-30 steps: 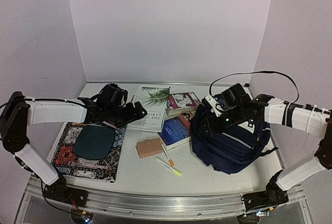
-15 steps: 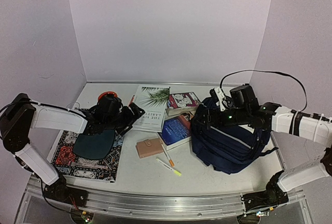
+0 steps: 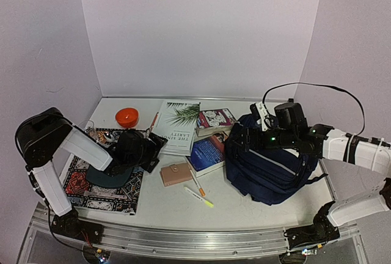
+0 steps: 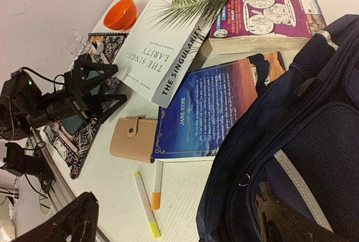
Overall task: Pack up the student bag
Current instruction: Pick up the book from the book.
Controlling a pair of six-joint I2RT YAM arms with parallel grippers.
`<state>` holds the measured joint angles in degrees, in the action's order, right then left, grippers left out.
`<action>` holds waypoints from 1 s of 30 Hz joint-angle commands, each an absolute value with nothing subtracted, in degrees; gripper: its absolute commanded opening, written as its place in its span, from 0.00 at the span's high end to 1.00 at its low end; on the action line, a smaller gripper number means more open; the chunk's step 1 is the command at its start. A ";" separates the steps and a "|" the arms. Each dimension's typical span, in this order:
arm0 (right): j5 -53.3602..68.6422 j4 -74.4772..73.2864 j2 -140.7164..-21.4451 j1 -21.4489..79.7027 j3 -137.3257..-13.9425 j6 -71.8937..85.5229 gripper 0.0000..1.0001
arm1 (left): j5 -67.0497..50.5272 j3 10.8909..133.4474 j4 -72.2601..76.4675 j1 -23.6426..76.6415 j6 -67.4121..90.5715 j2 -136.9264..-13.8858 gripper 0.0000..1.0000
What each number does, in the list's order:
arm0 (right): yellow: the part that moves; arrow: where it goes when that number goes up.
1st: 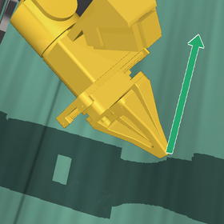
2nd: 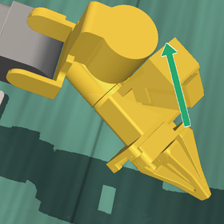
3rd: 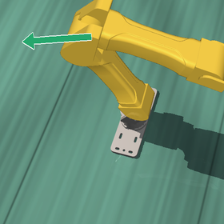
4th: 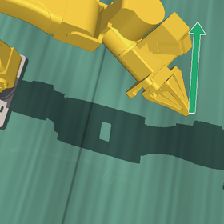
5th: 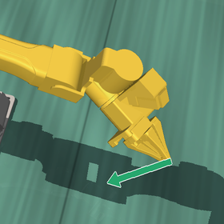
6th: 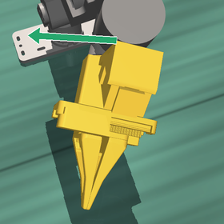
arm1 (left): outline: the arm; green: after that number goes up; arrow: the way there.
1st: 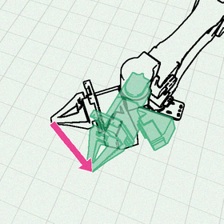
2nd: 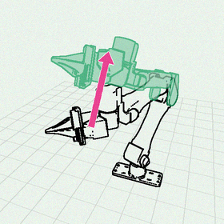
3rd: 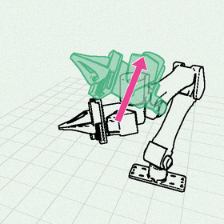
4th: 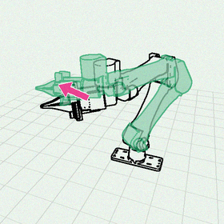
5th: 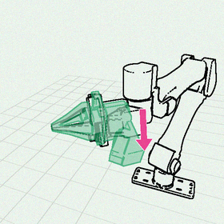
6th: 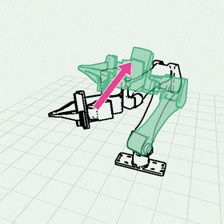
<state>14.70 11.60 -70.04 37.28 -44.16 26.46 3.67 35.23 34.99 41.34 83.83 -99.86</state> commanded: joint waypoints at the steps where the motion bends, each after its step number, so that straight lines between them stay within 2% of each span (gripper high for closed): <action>1: 14.51 12.02 -68.33 37.04 -44.51 24.87 0.02 | 4.66 36.40 43.96 41.50 88.92 -104.72 0.00; 10: 15.21 11.03 -67.94 35.62 -45.18 23.17 0.02 | 7.18 37.97 53.37 41.55 94.55 -111.59 0.04; 21: 15.91 10.27 -67.57 34.54 -45.00 22.07 0.02 | 9.71 40.00 67.19 41.80 99.86 -120.18 0.19; 30: 16.01 9.57 -67.41 34.16 -44.42 21.55 0.02 | 12.14 40.68 71.69 42.13 98.33 -120.93 0.50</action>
<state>15.40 10.62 -68.86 34.61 -44.16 22.51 10.29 39.05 66.91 41.95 97.77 -120.09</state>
